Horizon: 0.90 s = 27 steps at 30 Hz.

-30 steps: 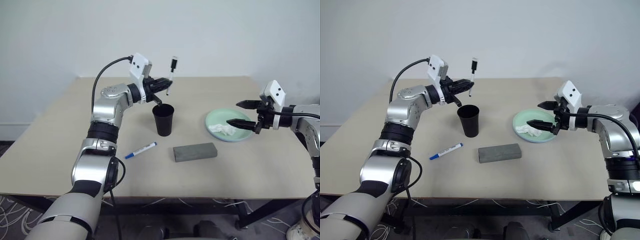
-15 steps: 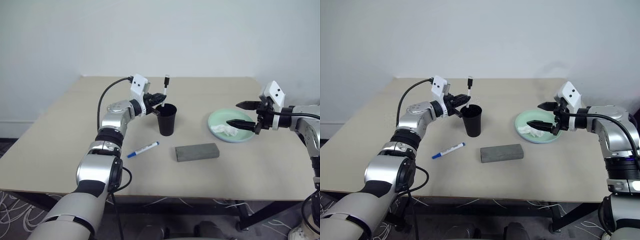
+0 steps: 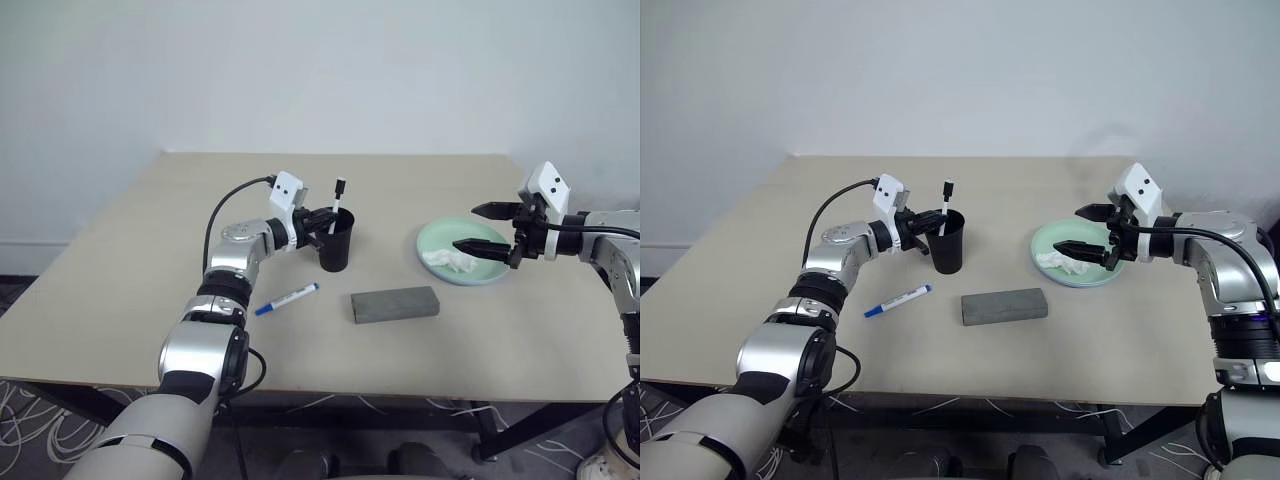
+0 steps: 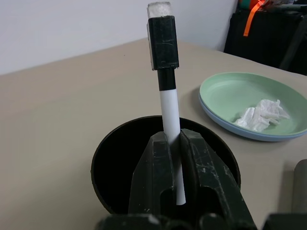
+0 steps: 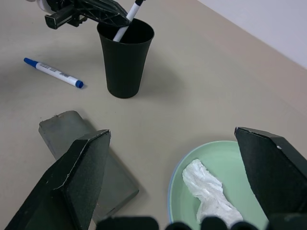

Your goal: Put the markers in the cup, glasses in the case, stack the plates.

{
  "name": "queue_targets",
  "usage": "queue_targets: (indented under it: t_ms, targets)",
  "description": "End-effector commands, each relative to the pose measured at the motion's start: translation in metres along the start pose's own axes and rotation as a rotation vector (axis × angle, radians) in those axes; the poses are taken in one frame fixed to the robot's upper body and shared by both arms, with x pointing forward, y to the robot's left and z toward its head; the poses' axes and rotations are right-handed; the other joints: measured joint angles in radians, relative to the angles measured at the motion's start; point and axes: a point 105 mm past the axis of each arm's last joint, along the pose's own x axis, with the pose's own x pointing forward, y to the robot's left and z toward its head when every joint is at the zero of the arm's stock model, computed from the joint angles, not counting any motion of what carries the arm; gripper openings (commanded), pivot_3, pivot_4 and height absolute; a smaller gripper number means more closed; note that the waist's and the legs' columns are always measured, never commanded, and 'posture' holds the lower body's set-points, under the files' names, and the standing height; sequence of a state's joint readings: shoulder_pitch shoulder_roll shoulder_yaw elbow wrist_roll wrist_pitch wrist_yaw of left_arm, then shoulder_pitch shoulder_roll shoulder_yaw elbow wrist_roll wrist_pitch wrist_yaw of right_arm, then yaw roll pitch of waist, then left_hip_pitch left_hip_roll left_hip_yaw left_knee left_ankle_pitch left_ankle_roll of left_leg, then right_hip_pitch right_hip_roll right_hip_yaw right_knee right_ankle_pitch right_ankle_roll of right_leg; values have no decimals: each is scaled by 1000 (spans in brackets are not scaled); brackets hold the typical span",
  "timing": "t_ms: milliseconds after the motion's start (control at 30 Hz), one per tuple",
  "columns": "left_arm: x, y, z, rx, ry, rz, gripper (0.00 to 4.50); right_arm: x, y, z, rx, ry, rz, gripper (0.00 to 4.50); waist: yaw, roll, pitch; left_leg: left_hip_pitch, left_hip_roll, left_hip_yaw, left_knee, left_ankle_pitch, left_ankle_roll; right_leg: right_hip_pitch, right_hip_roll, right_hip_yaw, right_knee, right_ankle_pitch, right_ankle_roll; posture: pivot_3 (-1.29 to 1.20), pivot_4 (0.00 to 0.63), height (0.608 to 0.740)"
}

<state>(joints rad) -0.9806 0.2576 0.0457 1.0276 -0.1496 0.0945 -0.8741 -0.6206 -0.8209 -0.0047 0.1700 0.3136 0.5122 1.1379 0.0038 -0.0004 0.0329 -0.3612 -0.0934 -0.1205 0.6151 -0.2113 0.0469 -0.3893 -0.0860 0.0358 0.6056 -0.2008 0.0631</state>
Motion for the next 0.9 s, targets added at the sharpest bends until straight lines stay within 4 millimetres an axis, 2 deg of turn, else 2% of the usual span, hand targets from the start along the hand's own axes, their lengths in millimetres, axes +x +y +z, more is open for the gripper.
queue_targets:
  t_ms: [33, 300, 567, 700, 900]
  targets:
    - [0, -2, 10, 59, -21, -10, 31, -4, -3, 19, -57, -45, -15, 4500, 0, 0, 0, 0, 0, 0, 0, 0, 0, 0, 0, 0, 0, 0, 0, 0, 0, 732]
    - [-2, -1, 3, 67, 3, -8, 31, -4, -2, 19, -59, -45, -8, 4500, 0, 0, 0, 0, 0, 0, 0, 0, 0, 0, 0, 0, 0, 0, 0, 0, 0, 732]
    - [-3, 1, 6, 73, 1, -2, 31, -2, -2, 20, -62, -46, -3, 4500, 0, 0, 0, 0, 0, 0, 0, 0, 0, 0, 0, 0, 0, 0, 0, 0, 0, 732]
    - [-3, 2, 8, 76, -3, 1, 1064, -2, -1, 20, -64, -47, -1, 4500, 0, 0, 0, 0, 0, 0, 0, 0, 0, 0, 0, 0, 0, 0, 0, 0, 0, 732]
    - [-3, 3, 10, 89, -6, 11, 3137, -2, -1, 20, -65, -48, 0, 4500, 1, 0, 0, 1, 0, 0, 0, 0, 0, 0, 0, 0, 0, 0, 0, 0, 0, 732]
